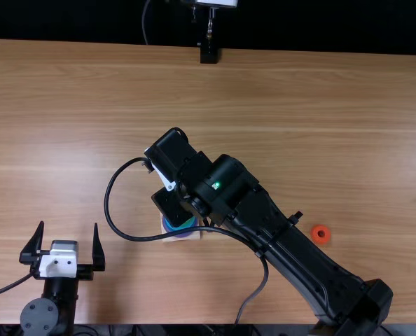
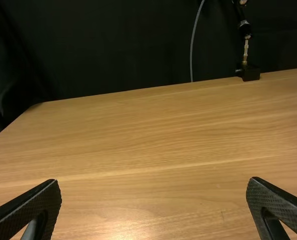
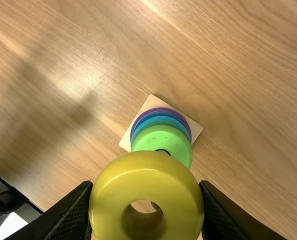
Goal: Build the Hanoi tower: stack the rings onto the peg from bottom to top in this color order: purple, dark blue, light blue, dark green, light green, yellow, orange.
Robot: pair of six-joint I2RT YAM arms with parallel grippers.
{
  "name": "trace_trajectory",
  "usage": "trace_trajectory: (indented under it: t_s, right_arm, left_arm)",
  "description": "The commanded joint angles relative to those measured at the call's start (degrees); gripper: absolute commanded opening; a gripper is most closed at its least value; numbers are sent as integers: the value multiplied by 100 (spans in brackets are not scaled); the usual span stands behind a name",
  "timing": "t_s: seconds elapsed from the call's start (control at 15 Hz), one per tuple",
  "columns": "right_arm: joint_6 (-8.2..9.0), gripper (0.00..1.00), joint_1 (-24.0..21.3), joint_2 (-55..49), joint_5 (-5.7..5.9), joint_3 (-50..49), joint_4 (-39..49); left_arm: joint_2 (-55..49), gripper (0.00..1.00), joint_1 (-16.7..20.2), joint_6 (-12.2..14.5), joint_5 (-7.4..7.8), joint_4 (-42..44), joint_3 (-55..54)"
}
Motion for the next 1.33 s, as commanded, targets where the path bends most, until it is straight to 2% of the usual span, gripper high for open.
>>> trace_trajectory:
  t_s: [0.0,1.0,1.07,1.13,1.2,1.27]
  right_arm:
    - [-53,0,-7,164,29,-11,-61]
    - [-74,0,-289,120,50,-450,-18]
    - [-53,31,-280,120,60,-442,-8]
    - [-53,84,-280,120,60,-459,-29]
    - [-53,100,-280,120,60,-468,-82]
    - [-32,100,-280,120,50,-477,-50]
  left_arm:
    - [-62,100,-8,25,-16,-30,-128]
    - [-62,100,-8,25,-16,-30,-128]
    - [-62,100,-8,25,-16,-30,-128]
    - [-62,100,-8,25,-16,-30,-128]
    - [-62,100,-8,25,-16,-30,-128]
    - [-62,100,-8,25,-16,-30,-128]
